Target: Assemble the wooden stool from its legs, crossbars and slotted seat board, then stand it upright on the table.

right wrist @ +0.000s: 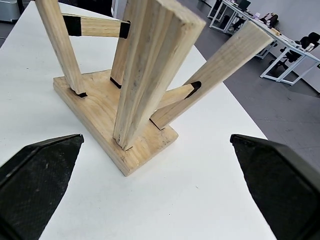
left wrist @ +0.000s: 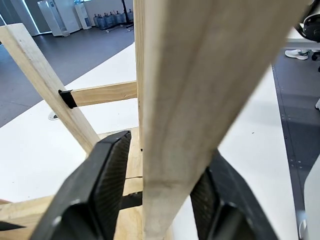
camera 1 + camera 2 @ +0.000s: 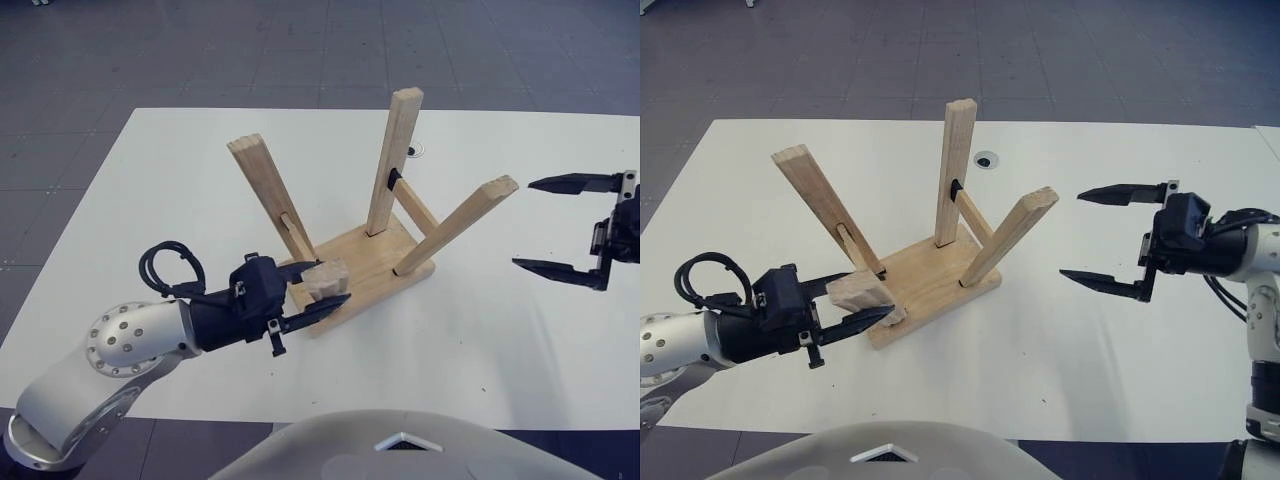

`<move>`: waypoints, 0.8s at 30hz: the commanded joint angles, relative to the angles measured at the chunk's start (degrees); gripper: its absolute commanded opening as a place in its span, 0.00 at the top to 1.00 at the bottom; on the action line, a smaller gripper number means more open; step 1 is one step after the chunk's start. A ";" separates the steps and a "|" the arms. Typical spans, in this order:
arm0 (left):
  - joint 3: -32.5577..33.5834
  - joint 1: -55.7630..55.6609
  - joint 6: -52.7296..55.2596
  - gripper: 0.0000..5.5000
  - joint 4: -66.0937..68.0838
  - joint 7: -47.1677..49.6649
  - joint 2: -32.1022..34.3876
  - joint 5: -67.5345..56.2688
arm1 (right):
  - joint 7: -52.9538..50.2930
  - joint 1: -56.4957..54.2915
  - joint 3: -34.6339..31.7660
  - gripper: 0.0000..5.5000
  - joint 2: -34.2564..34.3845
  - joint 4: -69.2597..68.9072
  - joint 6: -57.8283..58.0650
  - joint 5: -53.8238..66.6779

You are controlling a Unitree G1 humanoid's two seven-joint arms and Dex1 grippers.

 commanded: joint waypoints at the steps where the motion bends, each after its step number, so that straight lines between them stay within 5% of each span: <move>1: 3.14 0.96 -7.77 0.78 7.21 -11.41 -1.87 1.65 | -1.02 0.91 0.31 0.00 0.18 -7.89 3.07 2.73; 15: 4.78 -2.49 -15.05 0.80 18.89 -31.15 -6.55 -1.61 | -5.53 -0.90 7.58 0.00 1.66 -21.42 9.16 4.94; 24: 4.71 -5.11 -13.68 0.80 20.19 -29.68 -8.96 0.42 | -9.69 2.57 9.14 0.30 2.52 -28.01 16.36 10.15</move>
